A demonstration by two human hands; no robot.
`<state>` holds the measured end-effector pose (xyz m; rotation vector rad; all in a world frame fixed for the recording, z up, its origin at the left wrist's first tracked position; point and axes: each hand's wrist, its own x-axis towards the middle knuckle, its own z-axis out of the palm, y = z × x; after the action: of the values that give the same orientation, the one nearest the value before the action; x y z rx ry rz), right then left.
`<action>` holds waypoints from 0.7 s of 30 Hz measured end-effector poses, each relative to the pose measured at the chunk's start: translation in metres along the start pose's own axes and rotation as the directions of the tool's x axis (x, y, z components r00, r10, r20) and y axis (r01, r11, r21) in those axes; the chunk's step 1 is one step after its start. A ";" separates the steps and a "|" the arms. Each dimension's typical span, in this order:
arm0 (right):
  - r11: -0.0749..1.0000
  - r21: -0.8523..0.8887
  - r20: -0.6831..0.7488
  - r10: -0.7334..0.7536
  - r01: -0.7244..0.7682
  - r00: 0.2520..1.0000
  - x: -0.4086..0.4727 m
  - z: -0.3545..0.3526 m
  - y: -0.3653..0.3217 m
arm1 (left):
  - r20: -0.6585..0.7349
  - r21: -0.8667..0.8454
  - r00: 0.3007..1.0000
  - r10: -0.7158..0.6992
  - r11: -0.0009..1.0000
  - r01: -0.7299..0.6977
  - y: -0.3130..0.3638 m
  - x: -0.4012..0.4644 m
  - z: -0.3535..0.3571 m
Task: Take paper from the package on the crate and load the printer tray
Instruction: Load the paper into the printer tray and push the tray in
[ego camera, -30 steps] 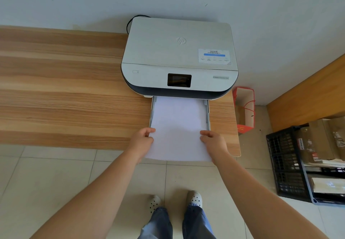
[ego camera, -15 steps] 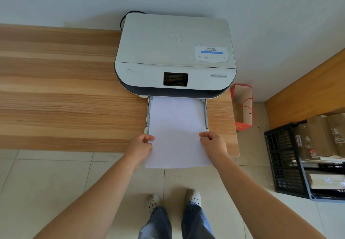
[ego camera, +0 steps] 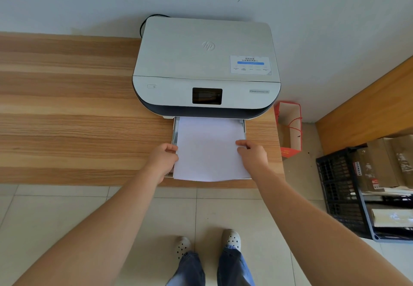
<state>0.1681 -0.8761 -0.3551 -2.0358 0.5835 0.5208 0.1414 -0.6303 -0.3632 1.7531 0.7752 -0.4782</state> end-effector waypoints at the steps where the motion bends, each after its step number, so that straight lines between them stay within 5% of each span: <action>1: 1.000 0.007 -0.006 0.000 0.000 1.000 0.003 0.001 -0.002 | -0.004 -0.006 1.000 0.000 1.000 -0.001 0.002 0.000 -0.001; 13: 0.999 0.054 0.011 0.001 -0.001 1.000 0.019 0.010 -0.020 | -0.114 0.144 0.984 0.137 0.982 -0.120 0.016 0.011 -0.002; 16: 0.996 -0.083 0.031 -0.037 0.040 0.999 0.017 0.007 -0.021 | -0.106 0.224 0.974 0.199 0.959 -0.171 0.014 0.012 -0.004; 18: 0.970 -0.218 -0.003 -0.111 0.108 0.994 0.013 0.004 -0.019 | -0.088 0.350 0.951 0.296 0.903 -0.249 0.013 0.012 -0.006; 21: 0.905 -0.367 -0.062 -0.257 0.218 0.964 0.008 0.001 -0.018 | 0.083 0.586 0.871 0.483 0.683 -0.435 0.013 0.014 -0.011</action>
<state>0.1849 -0.8686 -0.3476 -2.4551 0.3090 0.3899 0.1599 -0.6188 -0.3597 2.4761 0.1943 -0.3155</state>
